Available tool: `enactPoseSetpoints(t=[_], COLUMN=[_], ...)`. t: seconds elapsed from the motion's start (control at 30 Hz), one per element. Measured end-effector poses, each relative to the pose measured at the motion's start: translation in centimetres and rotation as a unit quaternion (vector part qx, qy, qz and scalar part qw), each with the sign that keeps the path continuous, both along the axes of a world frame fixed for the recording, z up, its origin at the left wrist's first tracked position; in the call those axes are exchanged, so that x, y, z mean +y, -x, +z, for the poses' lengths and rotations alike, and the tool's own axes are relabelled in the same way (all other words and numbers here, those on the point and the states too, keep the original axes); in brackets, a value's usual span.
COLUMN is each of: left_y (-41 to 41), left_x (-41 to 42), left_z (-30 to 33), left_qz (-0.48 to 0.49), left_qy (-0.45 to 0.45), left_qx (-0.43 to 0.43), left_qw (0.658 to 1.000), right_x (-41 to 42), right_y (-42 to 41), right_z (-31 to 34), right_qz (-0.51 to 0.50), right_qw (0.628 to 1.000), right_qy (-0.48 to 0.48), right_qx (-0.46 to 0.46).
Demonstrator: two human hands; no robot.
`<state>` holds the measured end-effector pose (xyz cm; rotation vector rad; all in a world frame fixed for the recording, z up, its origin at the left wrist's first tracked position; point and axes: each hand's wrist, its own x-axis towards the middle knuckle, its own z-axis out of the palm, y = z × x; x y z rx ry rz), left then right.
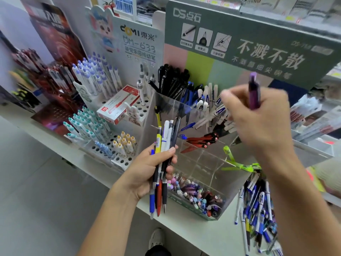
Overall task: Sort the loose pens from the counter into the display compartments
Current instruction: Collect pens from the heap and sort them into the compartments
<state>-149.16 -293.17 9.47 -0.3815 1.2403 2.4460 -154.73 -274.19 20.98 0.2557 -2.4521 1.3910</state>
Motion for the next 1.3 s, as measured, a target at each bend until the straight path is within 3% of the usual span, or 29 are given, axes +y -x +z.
enactPoseSetpoints(t=[0.1,0.17,0.37,0.47,0.57,0.73,0.9,1.03,1.17,1.3], left_y=[-0.6,-0.9,-0.9,-0.7,-0.9,-1.1,0.2,0.7,0.5,0.4], left_x=[0.8,1.7,4.4,5.3,5.4,3.9,1.9,0.9,0.6,0.2], left_z=[0.1,0.2,0.0,-0.7,-1.0,-0.5,1.8,2.1,1.2,0.7], left_qz=[-0.066,-0.112,-0.074,-0.027,-0.011,0.065,0.100,0.108,0.121,0.110], left_qy=[0.011,0.034,0.072,0.118,0.106,0.076,0.006,-0.044,-0.051,-0.047], left_qx=[0.009,0.015,-0.012,-0.030,-0.033,-0.005,0.007,-0.010,-0.015,-0.015], left_qw=[0.998,0.993,0.995,0.992,0.994,0.995,0.995,0.993,0.991,0.993], right_x=[-0.1,-0.3,2.6,4.3,5.6,5.5,0.8,-4.3,-7.5,-9.3], right_y=[-3.2,-3.6,-3.2,-3.6,-4.3,-4.0,2.6,9.1,11.9,12.2], right_z=[-2.9,-4.8,-8.5,-7.9,-6.8,-2.4,2.5,2.2,0.7,0.2], right_qz=[0.118,0.130,0.040,0.017,0.023,0.064,0.065,0.056,0.111,0.105], right_qw=[0.956,0.917,0.922,0.909,0.910,0.970,0.993,0.990,0.958,0.947], right_qy=[0.063,0.174,0.195,0.275,0.331,0.217,0.059,-0.124,-0.263,-0.300], right_qx=[-0.259,-0.334,-0.331,-0.314,-0.248,-0.093,0.078,0.035,-0.043,-0.043])
